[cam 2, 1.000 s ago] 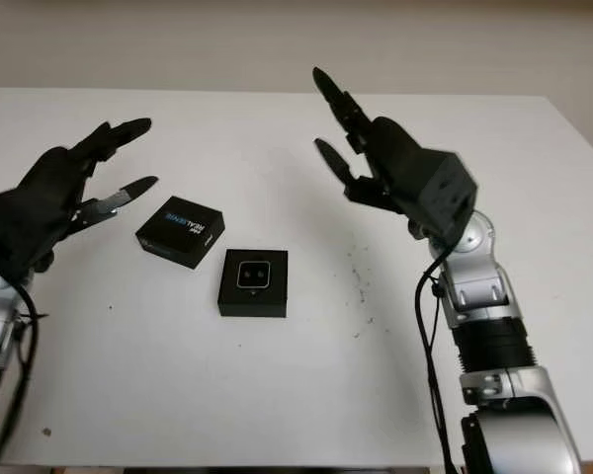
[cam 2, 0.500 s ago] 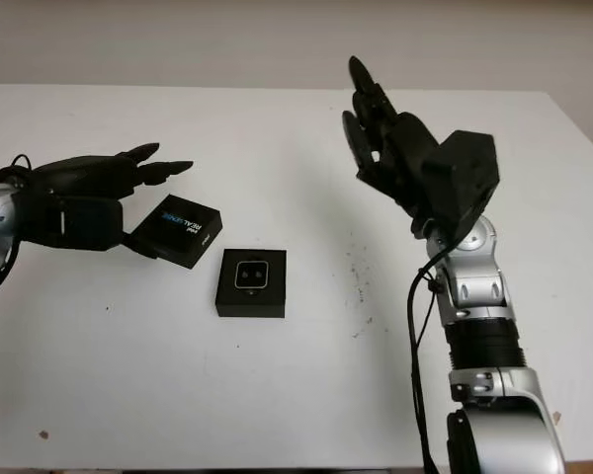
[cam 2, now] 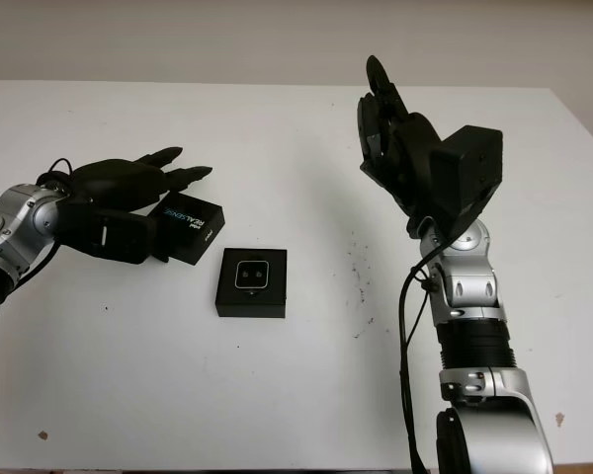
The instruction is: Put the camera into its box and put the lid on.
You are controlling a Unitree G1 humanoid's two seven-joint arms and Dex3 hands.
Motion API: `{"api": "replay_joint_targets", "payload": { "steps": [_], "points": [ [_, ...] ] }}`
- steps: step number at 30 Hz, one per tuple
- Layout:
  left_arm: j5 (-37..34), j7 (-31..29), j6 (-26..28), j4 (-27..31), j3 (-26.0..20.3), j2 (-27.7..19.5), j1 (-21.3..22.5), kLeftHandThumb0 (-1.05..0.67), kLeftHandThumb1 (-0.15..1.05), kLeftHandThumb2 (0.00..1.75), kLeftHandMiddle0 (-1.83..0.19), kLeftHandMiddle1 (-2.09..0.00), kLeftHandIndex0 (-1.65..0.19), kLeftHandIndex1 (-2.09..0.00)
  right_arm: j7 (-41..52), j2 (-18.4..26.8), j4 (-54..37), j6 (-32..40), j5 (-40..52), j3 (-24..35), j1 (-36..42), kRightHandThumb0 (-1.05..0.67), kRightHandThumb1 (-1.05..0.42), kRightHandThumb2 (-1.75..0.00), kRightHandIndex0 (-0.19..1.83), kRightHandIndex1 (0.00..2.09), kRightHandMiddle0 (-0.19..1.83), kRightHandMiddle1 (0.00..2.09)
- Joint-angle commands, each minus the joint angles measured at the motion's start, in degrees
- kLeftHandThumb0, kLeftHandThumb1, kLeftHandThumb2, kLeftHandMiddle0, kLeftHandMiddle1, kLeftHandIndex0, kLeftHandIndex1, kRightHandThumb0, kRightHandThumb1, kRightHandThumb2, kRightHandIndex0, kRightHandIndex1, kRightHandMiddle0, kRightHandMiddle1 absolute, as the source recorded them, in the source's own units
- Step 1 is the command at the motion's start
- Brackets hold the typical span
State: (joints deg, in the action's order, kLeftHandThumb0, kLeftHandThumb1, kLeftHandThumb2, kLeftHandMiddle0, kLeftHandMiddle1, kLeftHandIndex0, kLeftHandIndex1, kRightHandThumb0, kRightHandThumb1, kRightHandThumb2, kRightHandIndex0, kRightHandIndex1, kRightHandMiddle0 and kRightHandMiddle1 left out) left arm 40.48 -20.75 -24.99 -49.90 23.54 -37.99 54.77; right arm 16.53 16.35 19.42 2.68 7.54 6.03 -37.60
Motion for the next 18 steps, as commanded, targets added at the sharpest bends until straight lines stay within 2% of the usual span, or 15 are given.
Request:
{"api": "replay_joint_targets", "payload": {
  "steps": [1, 10, 18],
  "points": [
    [-0.53, 0.06, -0.80, -1.71, 0.45, 0.49, 1.03, -0.35, 0.78, 0.06, 0.00, -0.07, 0.01, -0.07, 0.30, 0.13, -0.16, -0.92, -0.12, 0.04, 0.56, -0.74, -1.05, -0.74, -0.14, 0.05, -0.14, 0.01],
    [-3.88, -3.13, -3.57, -6.57, 0.18, 1.29, 1.14, -0.28, 0.77, 0.05, -0.08, -0.08, -0.07, -0.08, 1.08, 0.19, 0.29, -1.10, -0.23, 0.18, 0.51, -0.75, -1.05, -0.73, -0.15, 0.05, -0.14, 0.01],
    [-9.91, -6.12, -4.35, -9.22, -1.79, 2.32, -0.11, -0.20, 0.84, 0.07, -0.40, -0.23, -0.30, -0.17, 1.01, 0.23, 0.57, -1.30, -0.55, 0.06, 0.60, -0.74, -1.05, -0.70, -0.14, 0.05, -0.14, 0.02]
  ]
}}
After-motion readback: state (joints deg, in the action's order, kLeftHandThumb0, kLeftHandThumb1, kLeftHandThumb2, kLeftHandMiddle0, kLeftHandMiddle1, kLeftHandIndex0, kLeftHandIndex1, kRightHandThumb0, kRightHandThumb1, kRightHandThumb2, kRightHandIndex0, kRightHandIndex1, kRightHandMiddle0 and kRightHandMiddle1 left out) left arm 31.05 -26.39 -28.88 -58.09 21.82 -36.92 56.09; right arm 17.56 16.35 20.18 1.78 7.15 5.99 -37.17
